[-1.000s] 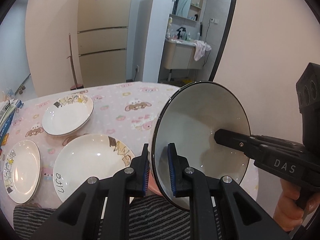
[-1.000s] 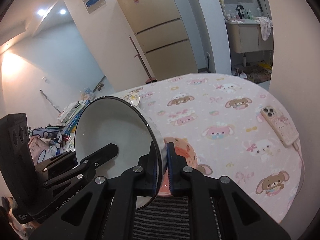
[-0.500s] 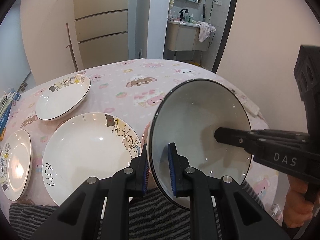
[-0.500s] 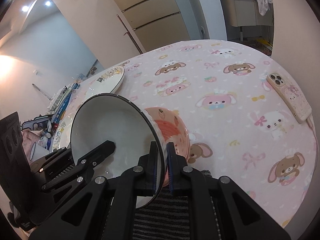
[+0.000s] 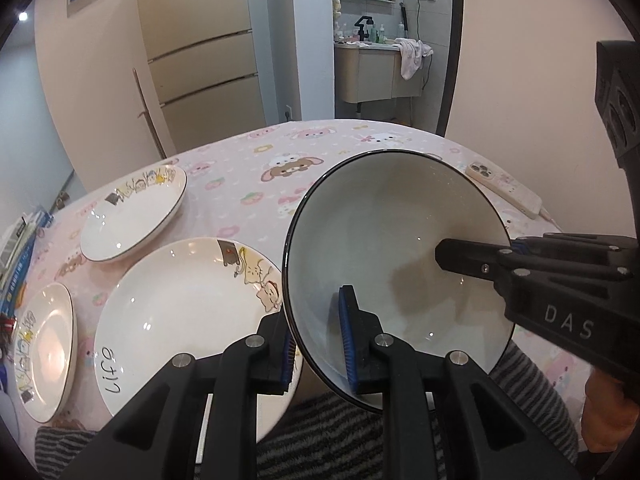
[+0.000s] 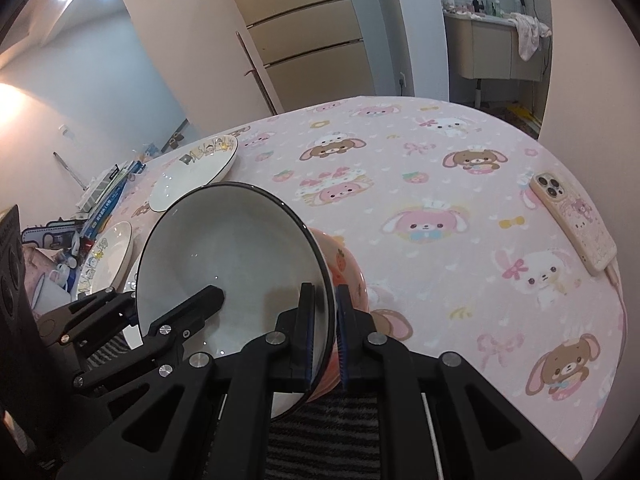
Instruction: Organize plates and bowls
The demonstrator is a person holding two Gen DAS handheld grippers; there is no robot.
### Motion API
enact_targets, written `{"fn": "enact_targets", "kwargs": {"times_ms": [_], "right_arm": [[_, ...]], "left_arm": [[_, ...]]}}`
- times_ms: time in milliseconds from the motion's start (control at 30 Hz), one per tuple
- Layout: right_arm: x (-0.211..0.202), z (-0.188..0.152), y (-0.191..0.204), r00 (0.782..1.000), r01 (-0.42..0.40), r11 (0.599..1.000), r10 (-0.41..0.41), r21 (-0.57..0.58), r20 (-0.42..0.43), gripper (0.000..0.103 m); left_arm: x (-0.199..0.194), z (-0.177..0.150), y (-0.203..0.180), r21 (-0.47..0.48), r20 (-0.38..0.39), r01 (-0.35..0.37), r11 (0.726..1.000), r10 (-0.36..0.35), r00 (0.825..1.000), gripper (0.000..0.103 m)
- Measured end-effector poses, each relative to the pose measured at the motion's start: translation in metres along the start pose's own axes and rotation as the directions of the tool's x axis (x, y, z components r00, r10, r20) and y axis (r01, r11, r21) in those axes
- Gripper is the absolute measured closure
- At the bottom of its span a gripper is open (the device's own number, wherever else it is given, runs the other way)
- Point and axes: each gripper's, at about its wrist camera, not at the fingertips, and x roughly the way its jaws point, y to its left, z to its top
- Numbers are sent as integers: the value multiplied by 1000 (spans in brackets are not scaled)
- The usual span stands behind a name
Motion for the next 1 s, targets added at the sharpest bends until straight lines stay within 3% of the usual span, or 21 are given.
{"fn": "enact_targets", "kwargs": {"times_ms": [133, 467, 933, 1000], "right_arm": [[7, 2, 1, 1000, 9, 1000, -9, -18, -3, 91], [10, -4, 0, 1000, 21, 997, -19, -72, 24, 89], [10, 0, -2, 999, 18, 997, -15, -71, 32, 87], [10, 0, -2, 999, 10, 998, -8, -64, 31, 86]], "left_arm": [[4, -4, -3, 28, 36, -37, 999, 36, 999, 83], [12, -8, 0, 33, 68, -36, 999, 34, 997, 83], [16, -8, 5, 9, 51, -9, 1000, 8, 999, 83], [14, -8, 7, 3, 53, 0, 1000, 0, 999, 77]]}}
